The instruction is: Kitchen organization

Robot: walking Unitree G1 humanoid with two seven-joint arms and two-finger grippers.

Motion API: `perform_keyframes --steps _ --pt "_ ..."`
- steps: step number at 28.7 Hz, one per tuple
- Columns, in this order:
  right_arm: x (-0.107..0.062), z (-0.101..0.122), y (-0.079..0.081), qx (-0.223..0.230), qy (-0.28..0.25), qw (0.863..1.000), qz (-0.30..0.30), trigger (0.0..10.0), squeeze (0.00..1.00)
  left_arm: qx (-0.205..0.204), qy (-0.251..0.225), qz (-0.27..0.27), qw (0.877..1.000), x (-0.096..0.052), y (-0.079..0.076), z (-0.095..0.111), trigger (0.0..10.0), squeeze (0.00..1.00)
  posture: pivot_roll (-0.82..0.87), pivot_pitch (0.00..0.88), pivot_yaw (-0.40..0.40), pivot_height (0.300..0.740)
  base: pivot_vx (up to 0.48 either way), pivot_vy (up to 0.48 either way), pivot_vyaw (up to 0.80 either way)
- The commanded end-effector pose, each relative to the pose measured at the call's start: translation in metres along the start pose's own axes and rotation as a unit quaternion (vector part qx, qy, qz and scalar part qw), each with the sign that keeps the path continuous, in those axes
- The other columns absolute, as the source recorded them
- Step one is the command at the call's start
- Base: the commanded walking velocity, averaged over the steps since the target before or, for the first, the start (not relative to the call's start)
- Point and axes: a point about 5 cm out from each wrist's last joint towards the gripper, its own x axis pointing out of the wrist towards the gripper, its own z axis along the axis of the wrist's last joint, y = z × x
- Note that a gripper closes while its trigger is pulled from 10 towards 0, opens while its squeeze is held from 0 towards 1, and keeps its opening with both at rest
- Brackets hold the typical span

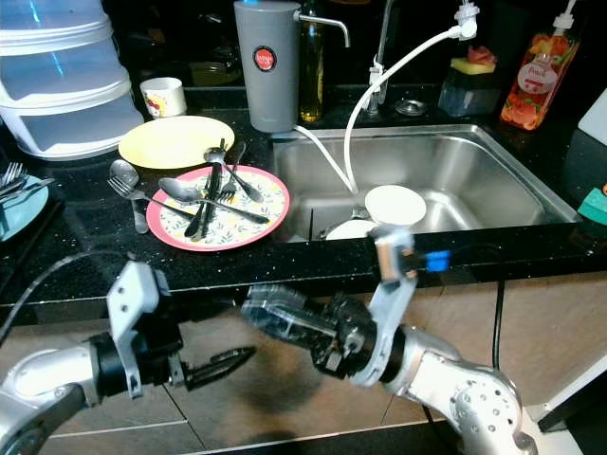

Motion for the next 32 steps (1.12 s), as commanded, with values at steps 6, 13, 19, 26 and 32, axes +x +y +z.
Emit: perform_keyframes --steps 6,13,19,26,32 --pt "-0.002 -0.007 -0.002 -0.008 0.027 1.000 -0.012 10.0 0.00 0.014 0.047 -0.013 0.999 0.000 -0.005 -0.016 10.0 0.00 0.03 0.062 -0.030 0.740 0.000 0.000 0.00" --pt "0.001 0.027 0.001 -0.012 -0.107 0.994 0.013 10.0 0.00 0.008 -0.090 0.136 0.987 0.006 0.026 0.017 10.0 0.00 0.02 0.060 -0.035 0.740 0.000 0.000 0.00" --pt "0.003 0.044 -0.015 -0.052 -0.160 0.984 -0.053 10.0 0.00 0.000 -0.141 0.256 0.956 0.004 0.058 0.037 10.0 0.30 0.03 0.055 -0.045 0.740 0.000 0.000 0.00" --pt "0.011 0.055 -0.030 -0.063 -0.179 0.978 -0.084 10.0 0.00 0.006 -0.104 0.382 0.918 0.009 0.104 0.046 10.0 1.00 0.05 0.051 -0.056 0.740 0.000 0.000 0.00" --pt "0.022 0.062 -0.064 -0.093 -0.172 0.961 -0.196 10.0 0.00 -0.027 -0.017 0.458 0.889 0.022 0.149 0.035 10.0 1.00 0.06 0.043 -0.051 0.740 0.000 0.000 0.00"
